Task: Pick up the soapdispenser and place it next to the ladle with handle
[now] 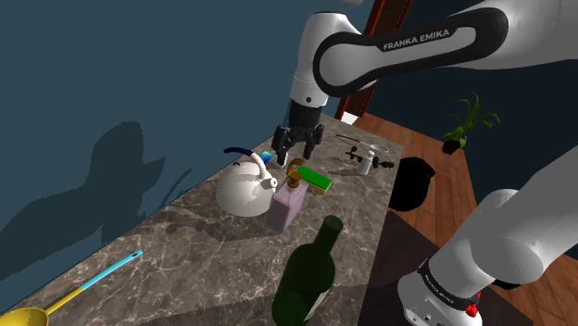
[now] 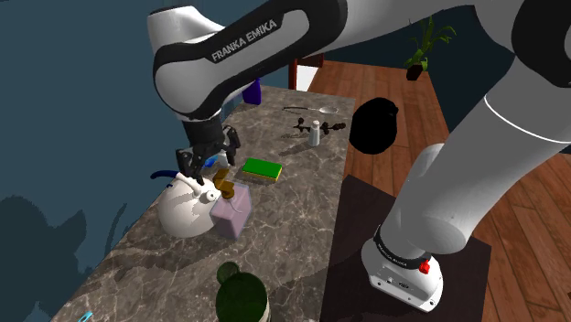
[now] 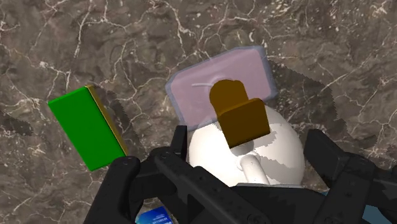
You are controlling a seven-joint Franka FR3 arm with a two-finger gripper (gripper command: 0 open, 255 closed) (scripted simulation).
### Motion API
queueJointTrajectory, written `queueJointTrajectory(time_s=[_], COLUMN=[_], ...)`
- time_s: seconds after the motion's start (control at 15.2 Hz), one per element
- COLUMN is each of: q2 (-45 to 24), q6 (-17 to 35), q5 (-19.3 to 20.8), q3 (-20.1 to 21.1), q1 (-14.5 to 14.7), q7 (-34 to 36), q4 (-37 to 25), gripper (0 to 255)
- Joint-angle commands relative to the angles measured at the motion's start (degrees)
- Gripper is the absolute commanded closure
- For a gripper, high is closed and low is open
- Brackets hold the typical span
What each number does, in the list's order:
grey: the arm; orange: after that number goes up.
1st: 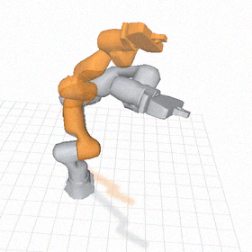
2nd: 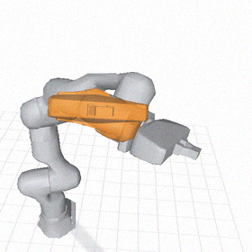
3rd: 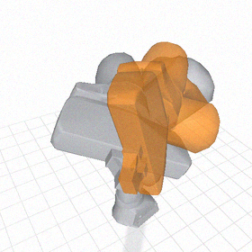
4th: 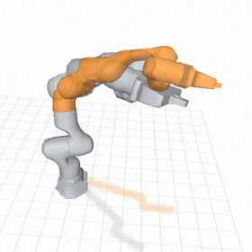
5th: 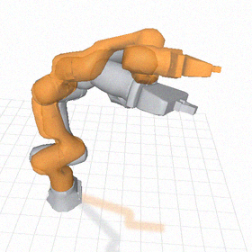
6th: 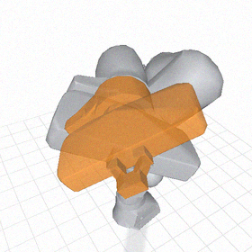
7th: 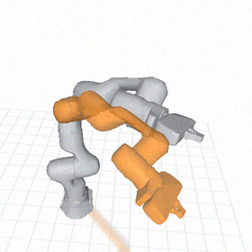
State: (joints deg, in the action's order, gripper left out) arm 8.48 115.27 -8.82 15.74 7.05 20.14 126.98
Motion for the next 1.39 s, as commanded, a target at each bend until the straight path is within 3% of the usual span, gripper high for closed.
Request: queueJointTrajectory(time_s=[0.0,0.13,0.66,0.73,1.32], q2=[-0.4,-1.1,-1.1,-1.1,-1.1], q6=[1.5,3.5,3.5,3.5,3.5], q5=[0.0,0.0,0.0,0.0,0.0], q3=[0.1,0.3,0.3,0.3,0.3], q1=[0.1,0.2,0.2,0.2,0.2], q7=[0.0,0.1,0.1,0.1,0.1], q4=[1.0,2.4,2.4,2.4,2.4], gripper=[0,0,0,255,255])
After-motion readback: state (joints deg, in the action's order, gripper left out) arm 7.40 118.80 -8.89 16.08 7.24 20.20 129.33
